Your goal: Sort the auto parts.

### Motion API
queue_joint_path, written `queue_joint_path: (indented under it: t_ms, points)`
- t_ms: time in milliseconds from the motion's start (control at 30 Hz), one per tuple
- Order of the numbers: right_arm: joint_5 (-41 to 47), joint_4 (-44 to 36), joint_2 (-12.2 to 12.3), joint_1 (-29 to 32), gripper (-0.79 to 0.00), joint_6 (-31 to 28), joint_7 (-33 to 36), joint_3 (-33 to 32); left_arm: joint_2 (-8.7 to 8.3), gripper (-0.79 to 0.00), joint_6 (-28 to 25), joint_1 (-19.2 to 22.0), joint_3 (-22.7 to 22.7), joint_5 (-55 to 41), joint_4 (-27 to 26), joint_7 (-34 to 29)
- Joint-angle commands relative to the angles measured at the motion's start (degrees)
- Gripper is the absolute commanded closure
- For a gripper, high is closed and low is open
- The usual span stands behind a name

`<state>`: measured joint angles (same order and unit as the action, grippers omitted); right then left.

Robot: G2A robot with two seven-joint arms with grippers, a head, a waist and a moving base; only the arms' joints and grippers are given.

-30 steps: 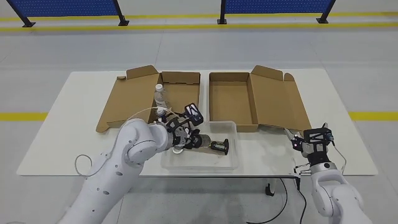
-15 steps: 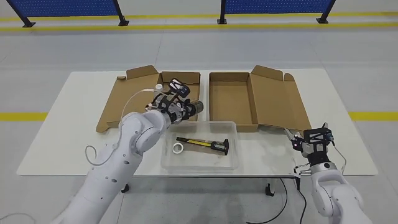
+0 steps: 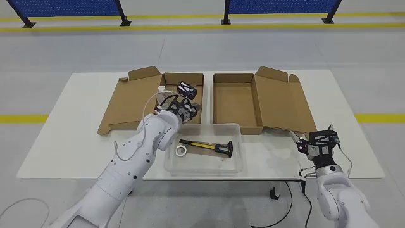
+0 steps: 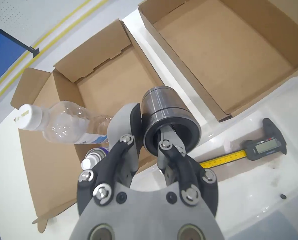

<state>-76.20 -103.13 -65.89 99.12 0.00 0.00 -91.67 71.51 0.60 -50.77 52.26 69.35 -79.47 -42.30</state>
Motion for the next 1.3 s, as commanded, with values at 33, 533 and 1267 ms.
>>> queue_joint_path:
  t_ms: [33, 533, 1267]
  points:
    - [0.0, 0.0, 0.0, 0.0, -0.785, 0.0, 0.0, 0.0, 0.56, 0.0, 1.47, 1.35, -0.06, -1.98, 1.13, -2.96]
    - [0.0, 0.0, 0.0, 0.0, -0.785, 0.0, 0.0, 0.0, 3.14, 0.0, 4.17, 6.42, -2.35, -5.77, 8.92, -11.39]
    - [0.0, 0.0, 0.0, 0.0, -0.785, 0.0, 0.0, 0.0, 6.1, -0.366, 3.51, 10.44, -5.06, -5.75, 17.5, -9.73]
